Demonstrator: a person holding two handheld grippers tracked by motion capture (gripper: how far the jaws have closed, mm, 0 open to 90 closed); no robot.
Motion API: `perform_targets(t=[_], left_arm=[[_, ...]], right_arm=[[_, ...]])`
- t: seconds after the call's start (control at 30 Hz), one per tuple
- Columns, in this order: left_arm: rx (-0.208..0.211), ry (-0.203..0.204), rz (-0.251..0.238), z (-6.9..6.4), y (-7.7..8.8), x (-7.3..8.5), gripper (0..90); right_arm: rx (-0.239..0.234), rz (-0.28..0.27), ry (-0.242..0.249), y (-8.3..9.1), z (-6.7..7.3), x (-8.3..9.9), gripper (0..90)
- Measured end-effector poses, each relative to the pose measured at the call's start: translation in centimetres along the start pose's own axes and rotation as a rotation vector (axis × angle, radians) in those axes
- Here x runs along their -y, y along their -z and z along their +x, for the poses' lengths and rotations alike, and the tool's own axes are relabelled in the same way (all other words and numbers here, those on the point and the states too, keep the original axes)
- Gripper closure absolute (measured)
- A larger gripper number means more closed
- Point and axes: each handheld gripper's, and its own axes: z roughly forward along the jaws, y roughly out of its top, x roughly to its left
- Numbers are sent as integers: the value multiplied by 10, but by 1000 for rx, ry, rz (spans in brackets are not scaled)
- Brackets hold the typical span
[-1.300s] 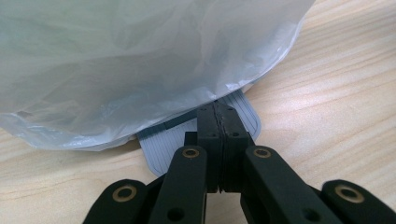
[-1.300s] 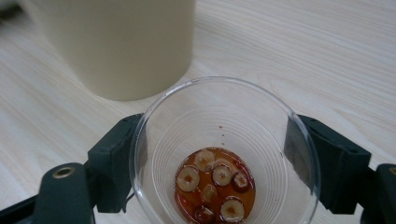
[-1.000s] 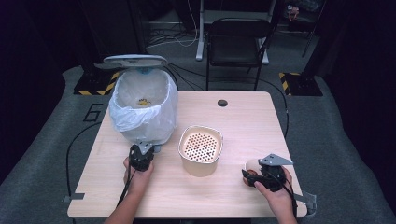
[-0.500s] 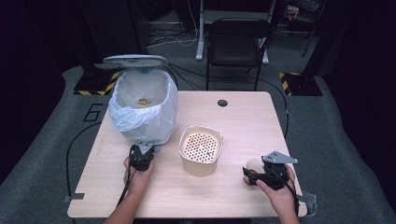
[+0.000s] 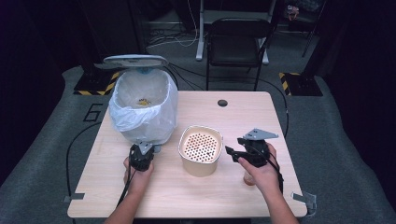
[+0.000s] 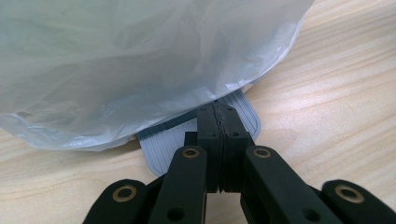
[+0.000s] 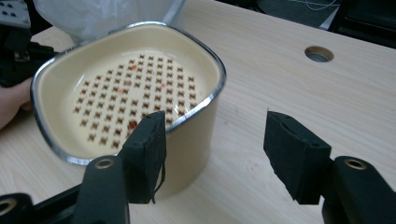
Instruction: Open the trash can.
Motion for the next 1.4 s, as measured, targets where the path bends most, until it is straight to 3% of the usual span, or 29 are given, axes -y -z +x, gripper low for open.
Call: perform_targets(t=[0.17, 0.43, 0.57, 0.8, 1.07, 1.23, 1.33, 1.4], left_arm=[[1, 1, 0, 0, 0, 0, 892], [-1, 4, -7, 0, 0, 0, 892], [-1, 7, -10, 0, -1, 0, 892], [3, 5, -3, 1, 0, 0, 892], [4, 5, -1, 1, 0, 0, 892], [4, 5, -2, 1, 0, 0, 892], [-2, 6, -10, 0, -1, 0, 892], [-1, 6, -9, 0, -1, 0, 892]], right_arm=[[-18, 51, -14, -27, 6, -17, 487], [-14, 142, -22, -53, 2, -24, 589], [-29, 163, -43, -58, 2, -23, 597], [-32, 185, -14, -55, 4, -23, 603], [-43, 204, 19, -37, 7, -12, 625], [-57, 189, -6, -23, 8, -1, 612], [-65, 156, -18, -16, 7, 3, 515], [-72, 105, -37, -5, 7, 3, 466]])
